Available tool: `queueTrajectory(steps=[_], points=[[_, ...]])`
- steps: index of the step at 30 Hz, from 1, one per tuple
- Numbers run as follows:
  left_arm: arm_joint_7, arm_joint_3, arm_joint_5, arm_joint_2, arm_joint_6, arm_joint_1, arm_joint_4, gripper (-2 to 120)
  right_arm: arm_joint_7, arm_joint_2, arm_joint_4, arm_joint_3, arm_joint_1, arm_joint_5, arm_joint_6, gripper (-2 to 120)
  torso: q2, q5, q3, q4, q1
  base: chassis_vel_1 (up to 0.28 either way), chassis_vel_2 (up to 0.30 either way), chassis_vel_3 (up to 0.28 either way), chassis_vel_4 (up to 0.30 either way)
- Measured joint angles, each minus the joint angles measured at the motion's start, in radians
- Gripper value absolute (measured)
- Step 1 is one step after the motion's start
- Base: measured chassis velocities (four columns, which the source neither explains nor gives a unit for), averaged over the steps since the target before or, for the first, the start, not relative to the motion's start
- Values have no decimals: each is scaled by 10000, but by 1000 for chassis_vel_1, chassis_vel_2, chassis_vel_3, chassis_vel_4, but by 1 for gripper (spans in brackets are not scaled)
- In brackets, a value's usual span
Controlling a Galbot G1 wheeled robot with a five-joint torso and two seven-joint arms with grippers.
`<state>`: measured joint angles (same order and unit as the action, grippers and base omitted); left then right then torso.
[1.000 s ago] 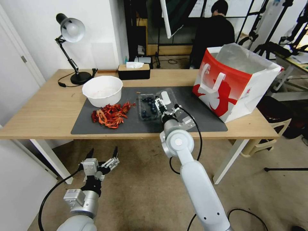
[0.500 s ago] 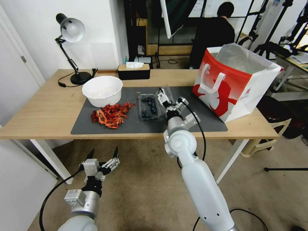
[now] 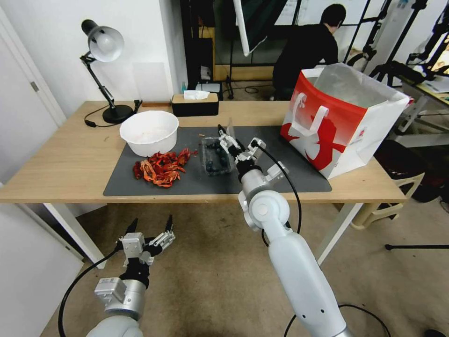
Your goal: Close the takeout container lid, then place the container into the takeout bag.
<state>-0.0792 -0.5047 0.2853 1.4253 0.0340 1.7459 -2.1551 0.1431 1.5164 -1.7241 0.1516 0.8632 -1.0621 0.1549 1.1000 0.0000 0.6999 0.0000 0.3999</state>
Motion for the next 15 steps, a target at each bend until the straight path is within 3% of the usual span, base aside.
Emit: queueTrajectory(steps=[6,15], points=[[-9,6,6,-5,7,-6,14,100,-52,-27,217,129,-212,-1388,866,100,0,-1,0,0,1,0,0,0,0],[-19,-4,65,-81,8,-55,16,100,1577,176,529,285,-737,-3350,1835,100,0,-1,1,0,1,0,0,0,0]])
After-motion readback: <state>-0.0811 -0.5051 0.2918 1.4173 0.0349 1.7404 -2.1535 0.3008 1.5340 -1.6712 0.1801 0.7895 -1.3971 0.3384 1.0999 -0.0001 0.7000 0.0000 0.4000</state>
